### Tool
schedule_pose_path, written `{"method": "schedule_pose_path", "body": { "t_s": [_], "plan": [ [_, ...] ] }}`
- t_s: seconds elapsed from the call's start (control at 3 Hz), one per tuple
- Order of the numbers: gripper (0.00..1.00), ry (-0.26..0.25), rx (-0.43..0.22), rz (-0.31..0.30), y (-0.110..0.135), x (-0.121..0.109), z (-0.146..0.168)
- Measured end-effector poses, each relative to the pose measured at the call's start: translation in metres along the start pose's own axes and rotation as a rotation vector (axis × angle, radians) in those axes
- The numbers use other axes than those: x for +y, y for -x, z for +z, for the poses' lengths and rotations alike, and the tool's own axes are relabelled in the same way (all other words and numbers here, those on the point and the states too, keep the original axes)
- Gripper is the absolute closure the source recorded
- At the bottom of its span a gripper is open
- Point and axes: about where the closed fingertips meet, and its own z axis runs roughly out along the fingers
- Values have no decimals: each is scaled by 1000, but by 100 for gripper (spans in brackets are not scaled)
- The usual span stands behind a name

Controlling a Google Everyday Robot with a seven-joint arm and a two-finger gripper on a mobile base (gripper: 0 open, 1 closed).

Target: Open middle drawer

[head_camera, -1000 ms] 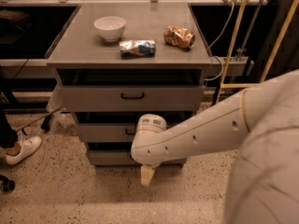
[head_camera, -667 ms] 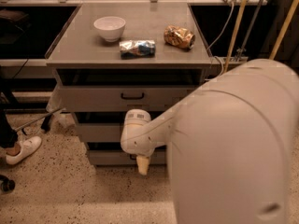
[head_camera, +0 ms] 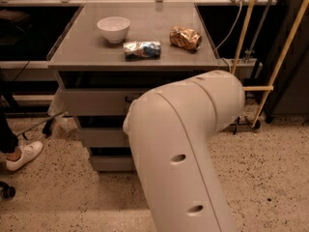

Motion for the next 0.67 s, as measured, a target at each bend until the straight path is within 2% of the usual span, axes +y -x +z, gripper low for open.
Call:
{"method": "schedule_pose_path", "body": {
  "t_s": [0.33, 0.67],
  "plan": [
    [0, -28, -40, 8, 22, -27, -6],
    [0, -21, -31, 6, 17, -20, -4]
  ]
}}
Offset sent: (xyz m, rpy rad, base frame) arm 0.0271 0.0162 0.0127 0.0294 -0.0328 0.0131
